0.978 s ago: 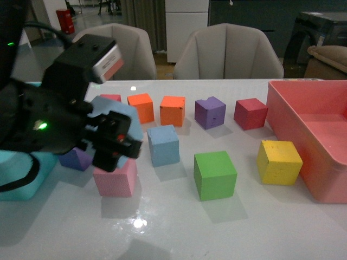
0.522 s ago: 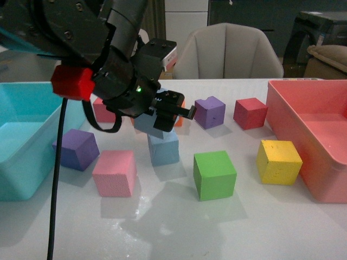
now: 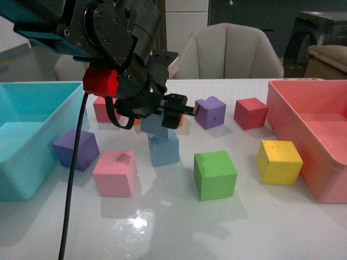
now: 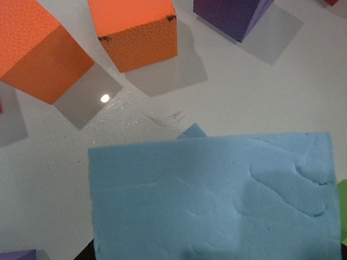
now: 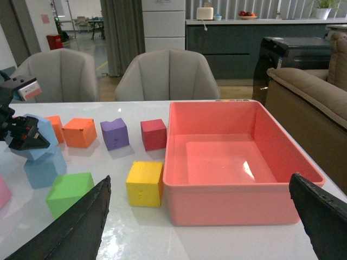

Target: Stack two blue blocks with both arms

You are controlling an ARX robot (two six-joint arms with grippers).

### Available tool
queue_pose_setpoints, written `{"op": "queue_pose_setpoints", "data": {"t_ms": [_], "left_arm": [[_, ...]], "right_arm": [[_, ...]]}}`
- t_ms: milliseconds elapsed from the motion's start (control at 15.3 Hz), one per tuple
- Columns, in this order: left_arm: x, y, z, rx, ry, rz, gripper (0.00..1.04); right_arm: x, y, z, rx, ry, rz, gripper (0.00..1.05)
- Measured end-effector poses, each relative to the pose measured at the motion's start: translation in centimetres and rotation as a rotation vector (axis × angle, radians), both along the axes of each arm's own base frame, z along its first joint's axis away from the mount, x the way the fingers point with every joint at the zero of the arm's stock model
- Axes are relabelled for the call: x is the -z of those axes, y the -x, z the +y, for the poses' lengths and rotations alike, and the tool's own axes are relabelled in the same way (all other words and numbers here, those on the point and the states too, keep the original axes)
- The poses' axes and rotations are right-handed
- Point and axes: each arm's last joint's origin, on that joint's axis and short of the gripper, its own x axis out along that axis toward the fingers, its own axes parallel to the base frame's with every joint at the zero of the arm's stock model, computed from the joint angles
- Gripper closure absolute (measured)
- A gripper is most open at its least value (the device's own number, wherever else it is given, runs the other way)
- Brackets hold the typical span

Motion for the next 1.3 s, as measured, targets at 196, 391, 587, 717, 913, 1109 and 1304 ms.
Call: {"op": "queue_pose_setpoints", "data": {"t_ms": [196, 391, 587, 717, 913, 1109, 1304], "left_arm": [[0.4, -0.5, 0.1, -0.013, 0.002, 0.008, 0.54], [1.5, -0.8, 0.0, -0.032, 0.005, 0.033, 0.54], [1.6, -0.8, 0.0, -0.035, 0.009, 0.033, 0.54], [1.6, -0.9, -0.1, -0.045, 0.031, 0.032, 0.31], [1.4, -0.9, -0.2, -0.047, 0.035, 0.025, 0.05], [0.0, -0.9, -0.2, -0.05, 0.053, -0.026, 0.07], [-5.1, 1.1, 0.0, -0.058, 0.194, -0.223, 0.07]], "right_arm": [[0.0, 0.0, 0.0, 0.0, 0.0, 0.0, 0.06], [0.0, 0.0, 0.0, 0.0, 0.0, 0.0, 0.06], [0.0, 0.0, 0.0, 0.0, 0.0, 0.0, 0.06], [0.0, 0.0, 0.0, 0.0, 0.0, 0.0, 0.06], [0.0, 0.0, 0.0, 0.0, 0.0, 0.0, 0.06], [0.0, 0.0, 0.0, 0.0, 0.0, 0.0, 0.06], [0.0, 0.0, 0.0, 0.0, 0.0, 0.0, 0.06]]}}
